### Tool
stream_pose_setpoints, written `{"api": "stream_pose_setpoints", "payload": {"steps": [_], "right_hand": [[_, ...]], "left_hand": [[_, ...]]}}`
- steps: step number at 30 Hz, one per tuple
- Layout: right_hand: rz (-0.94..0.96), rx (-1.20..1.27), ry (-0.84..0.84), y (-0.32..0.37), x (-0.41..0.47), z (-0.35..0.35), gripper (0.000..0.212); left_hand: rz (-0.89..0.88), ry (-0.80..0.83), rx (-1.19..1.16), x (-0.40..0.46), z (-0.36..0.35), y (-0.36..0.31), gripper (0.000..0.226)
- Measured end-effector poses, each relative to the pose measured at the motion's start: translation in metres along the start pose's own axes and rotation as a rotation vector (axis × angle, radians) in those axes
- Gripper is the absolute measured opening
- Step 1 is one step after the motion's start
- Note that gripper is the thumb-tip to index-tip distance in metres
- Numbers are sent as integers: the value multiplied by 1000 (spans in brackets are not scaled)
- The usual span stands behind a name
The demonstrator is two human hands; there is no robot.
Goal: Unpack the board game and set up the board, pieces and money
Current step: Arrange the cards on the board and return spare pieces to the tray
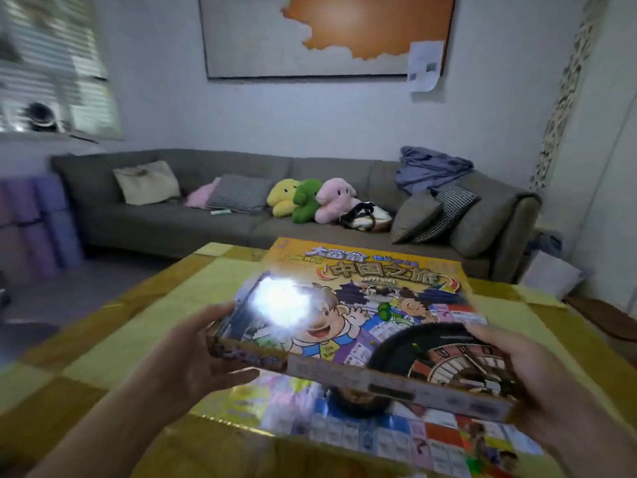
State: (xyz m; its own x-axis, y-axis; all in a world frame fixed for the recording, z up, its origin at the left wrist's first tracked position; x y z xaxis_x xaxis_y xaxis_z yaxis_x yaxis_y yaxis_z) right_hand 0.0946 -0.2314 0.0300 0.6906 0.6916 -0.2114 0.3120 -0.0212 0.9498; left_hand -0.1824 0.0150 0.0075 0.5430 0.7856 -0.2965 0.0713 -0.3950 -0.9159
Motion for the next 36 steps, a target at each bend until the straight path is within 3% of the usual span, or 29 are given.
{"api": "stream_pose_setpoints", "payload": {"steps": [5,8,11,15,17,20,23,26,30,32,34,36], "right_hand": [[-23,65,55,-17,46,-99,49],[22,73,129,-30,79,-156,42],[113,-89,101,-48,107,-215,28],[145,-337,73,-86,146,-289,67],[183,-496,114,-105,160,-319,56],[336,-802,237,-140,180,-359,48],[408,-1012,380,-174,198,-391,64],[355,-1154,421,-202,228,-417,71],[415,-1276,369,-218,260,-440,86],[429,-1311,323,-220,278,-452,93],[463,-1303,260,-220,301,-464,88],[474,-1282,221,-219,328,-474,79]], "left_hand": [[-90,-199,-1,3,92,-10,31],[-139,-346,-85,21,137,-10,31],[-161,-438,-172,49,167,-5,27],[-118,-550,-273,104,195,6,34],[-100,-580,-305,137,201,8,42],[-60,-604,-345,187,197,12,36],[6,-598,-10,218,194,20,38],[13,-639,529,237,205,14,40],[-246,-649,981,268,222,-7,77],[-320,-550,1257,299,233,-15,61],[-362,-453,1398,335,246,-14,65],[-392,-422,1379,354,245,-17,62]]}}
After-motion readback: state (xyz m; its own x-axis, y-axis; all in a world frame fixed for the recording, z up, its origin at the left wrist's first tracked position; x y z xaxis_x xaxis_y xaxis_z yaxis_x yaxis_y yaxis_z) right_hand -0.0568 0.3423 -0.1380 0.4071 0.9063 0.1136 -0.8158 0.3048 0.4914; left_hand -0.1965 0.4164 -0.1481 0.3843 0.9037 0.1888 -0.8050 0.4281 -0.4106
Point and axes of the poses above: each hand's wrist, its own x-axis towards the middle knuckle, its own z-axis out of the back of the hand, y = z × x, the point moved 3 cm from there along x, towards the middle knuckle, and after that the axes turned 3 degrees about -y, right-handed, at the moved point
